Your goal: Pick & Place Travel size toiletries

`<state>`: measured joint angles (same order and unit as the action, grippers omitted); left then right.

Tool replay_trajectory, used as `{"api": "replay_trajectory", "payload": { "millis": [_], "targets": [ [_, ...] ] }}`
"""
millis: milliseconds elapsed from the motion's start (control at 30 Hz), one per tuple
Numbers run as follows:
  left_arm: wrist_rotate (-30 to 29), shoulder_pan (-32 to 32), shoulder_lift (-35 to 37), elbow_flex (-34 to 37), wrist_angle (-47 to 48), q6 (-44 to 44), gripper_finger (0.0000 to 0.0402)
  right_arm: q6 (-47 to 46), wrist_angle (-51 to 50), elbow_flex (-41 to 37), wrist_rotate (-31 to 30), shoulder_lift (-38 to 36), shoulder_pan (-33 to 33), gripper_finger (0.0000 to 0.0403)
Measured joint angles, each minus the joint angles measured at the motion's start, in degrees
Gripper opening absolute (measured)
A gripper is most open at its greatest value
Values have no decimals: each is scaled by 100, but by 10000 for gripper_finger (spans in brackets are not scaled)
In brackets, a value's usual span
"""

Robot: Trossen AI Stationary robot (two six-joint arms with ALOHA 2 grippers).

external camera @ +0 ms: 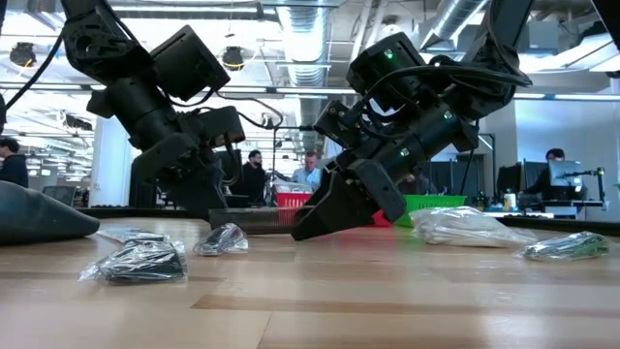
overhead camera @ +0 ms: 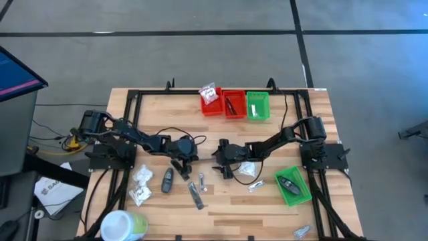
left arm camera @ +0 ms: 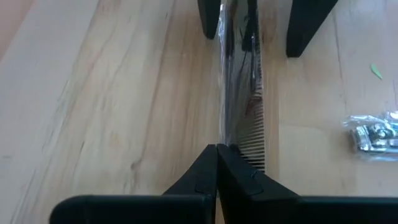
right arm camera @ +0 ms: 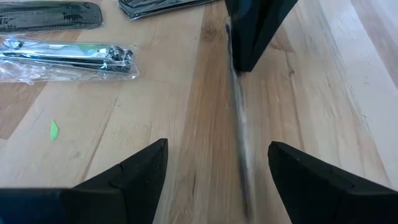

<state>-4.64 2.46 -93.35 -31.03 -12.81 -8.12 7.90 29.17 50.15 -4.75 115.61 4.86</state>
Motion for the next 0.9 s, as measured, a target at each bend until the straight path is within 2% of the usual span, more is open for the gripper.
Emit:
{"api": "replay_trajectory", "payload": {
  "millis": [367, 500, 667, 900],
  "targets": [
    [30, -28, -107, -19, -49, 15, 1, 0, 0, 2, 45, 0, -79, 267],
    [50, -28, -112, -19, -45, 16, 1, -112, -4, 2, 43, 0, -196, 251],
    [89, -28, -115, -15, -38, 16, 1, -240, -38, 2, 25, 2, -275, 199],
    [16, -29, 19, 3, -17, 37, 1, -345, -94, 2, 39, 2, -264, 89]
  ]
}}
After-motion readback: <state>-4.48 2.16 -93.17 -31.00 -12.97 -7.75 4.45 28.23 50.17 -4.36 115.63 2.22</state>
